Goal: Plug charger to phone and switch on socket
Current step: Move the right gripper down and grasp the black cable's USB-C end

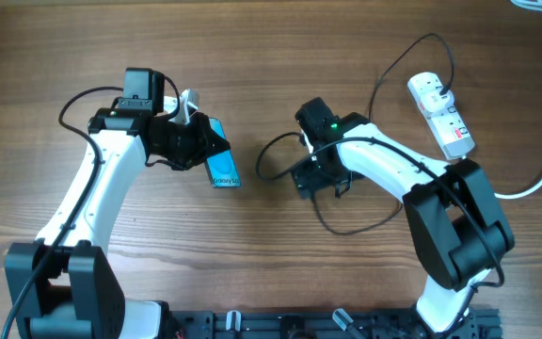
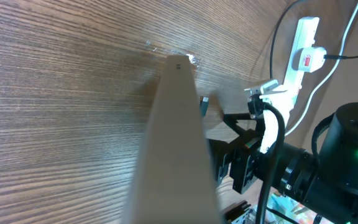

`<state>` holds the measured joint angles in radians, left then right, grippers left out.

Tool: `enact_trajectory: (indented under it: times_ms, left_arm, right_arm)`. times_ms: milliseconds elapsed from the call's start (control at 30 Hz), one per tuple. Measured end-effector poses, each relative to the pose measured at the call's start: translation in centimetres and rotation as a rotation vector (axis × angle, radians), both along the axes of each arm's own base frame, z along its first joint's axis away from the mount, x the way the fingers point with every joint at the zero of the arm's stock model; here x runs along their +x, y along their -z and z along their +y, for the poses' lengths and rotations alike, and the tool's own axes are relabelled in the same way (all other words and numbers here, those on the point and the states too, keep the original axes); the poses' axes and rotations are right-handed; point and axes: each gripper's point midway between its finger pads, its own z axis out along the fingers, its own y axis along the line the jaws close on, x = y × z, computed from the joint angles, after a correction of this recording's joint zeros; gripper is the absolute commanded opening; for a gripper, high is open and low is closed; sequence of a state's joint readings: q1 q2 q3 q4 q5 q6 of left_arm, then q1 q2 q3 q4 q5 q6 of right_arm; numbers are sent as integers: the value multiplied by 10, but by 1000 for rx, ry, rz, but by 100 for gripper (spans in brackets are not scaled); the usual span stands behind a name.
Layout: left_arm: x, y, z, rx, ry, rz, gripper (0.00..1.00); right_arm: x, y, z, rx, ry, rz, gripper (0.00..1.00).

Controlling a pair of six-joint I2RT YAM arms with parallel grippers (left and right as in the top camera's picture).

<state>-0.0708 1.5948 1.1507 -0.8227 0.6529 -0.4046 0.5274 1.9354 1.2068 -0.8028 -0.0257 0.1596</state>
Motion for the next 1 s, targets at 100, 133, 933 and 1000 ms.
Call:
enact_trajectory:
  times_ms: [100,133,933,1000]
  left_arm:
    - [0,0,0,0,0,0,4]
    - [0,0,0,0,0,-1,4]
    - [1,0,0,0,0,-4,4]
    - [1,0,0,0,0,-5,4]
  right_arm:
    - [10,-1,7,33,1,-38,86]
    - [12,-2,9,40,0,-46,73]
    - [27,-1,16,80,83,-112,28]
    - [27,-1,16,80,86,-112,26]
